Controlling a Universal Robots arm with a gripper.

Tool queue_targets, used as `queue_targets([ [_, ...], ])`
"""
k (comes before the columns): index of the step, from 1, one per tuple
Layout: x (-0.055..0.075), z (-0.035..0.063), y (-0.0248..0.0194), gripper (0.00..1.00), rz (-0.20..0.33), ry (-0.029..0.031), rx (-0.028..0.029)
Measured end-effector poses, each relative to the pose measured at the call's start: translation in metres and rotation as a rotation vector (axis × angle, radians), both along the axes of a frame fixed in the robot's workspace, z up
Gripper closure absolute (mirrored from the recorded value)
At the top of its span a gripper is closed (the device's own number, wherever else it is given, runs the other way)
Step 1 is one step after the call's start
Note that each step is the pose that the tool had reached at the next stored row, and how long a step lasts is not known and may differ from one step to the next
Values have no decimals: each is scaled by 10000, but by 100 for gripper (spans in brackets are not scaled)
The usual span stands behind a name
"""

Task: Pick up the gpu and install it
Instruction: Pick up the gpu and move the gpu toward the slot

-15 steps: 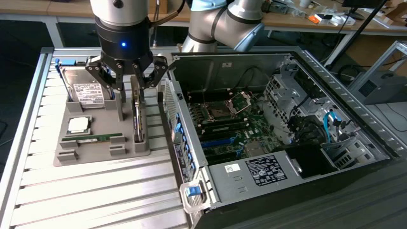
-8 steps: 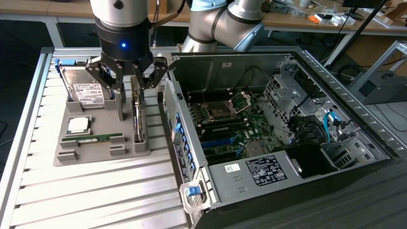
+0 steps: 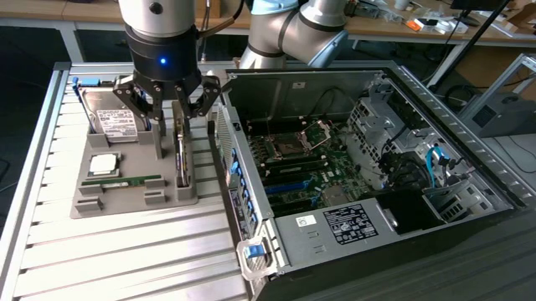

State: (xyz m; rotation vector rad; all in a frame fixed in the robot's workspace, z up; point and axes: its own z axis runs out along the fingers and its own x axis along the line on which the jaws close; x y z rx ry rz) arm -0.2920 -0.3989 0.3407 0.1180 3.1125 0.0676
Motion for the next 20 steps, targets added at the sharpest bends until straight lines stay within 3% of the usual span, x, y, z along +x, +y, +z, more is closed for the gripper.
queue_targets([
  [20,0,-46,0,58,0,0,0],
])
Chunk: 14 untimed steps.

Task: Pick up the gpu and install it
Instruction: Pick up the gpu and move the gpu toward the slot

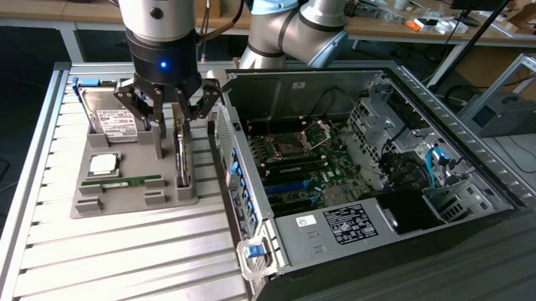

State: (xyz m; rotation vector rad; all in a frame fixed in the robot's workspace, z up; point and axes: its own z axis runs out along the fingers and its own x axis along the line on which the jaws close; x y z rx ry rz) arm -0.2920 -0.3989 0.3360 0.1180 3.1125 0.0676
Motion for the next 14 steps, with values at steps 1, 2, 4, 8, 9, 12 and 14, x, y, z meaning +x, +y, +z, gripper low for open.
queue_targets([
  [1,0,-3,0,58,0,0,0],
  [2,0,-4,0,58,0,1,0],
  [4,0,-9,0,58,0,0,1],
  [8,0,-18,0,58,0,0,0],
  [9,0,-20,0,58,0,0,0],
  [12,0,-26,0,58,0,0,0],
  [14,0,-30,0,58,0,0,0],
])
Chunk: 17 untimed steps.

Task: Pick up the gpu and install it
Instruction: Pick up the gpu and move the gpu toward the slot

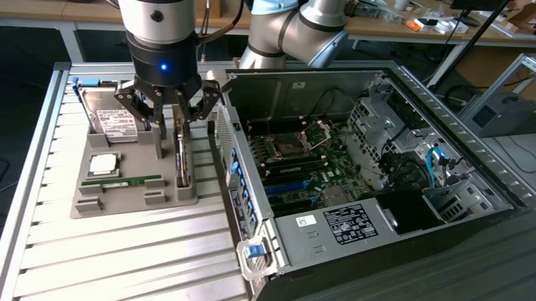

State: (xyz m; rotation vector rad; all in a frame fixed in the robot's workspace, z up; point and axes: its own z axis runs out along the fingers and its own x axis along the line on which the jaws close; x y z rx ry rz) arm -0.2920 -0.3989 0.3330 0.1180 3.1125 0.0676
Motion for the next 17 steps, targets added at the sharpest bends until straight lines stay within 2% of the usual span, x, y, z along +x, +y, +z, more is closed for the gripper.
queue_targets([
  [17,0,-34,0,58,0,0,0],
])
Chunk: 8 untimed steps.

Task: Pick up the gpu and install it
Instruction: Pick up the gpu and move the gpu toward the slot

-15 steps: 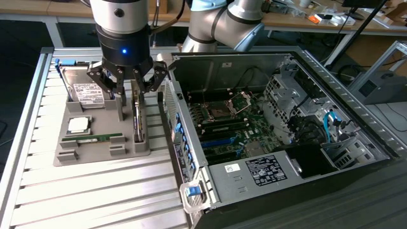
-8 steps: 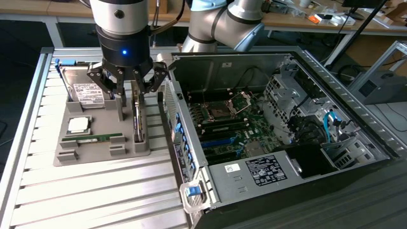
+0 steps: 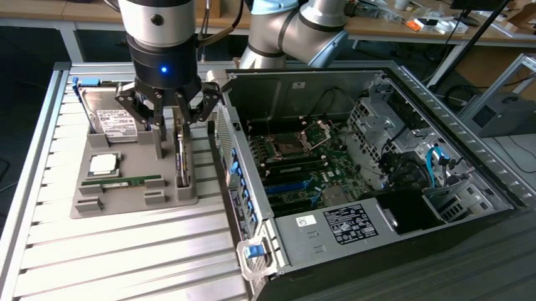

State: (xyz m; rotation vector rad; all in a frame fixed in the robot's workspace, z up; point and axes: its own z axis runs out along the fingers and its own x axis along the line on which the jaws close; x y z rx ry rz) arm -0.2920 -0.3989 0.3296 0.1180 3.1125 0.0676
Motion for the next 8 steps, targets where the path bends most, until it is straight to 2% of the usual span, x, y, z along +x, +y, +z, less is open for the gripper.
queue_targets([
  [8,0,-23,0,58,0,0,0],
])
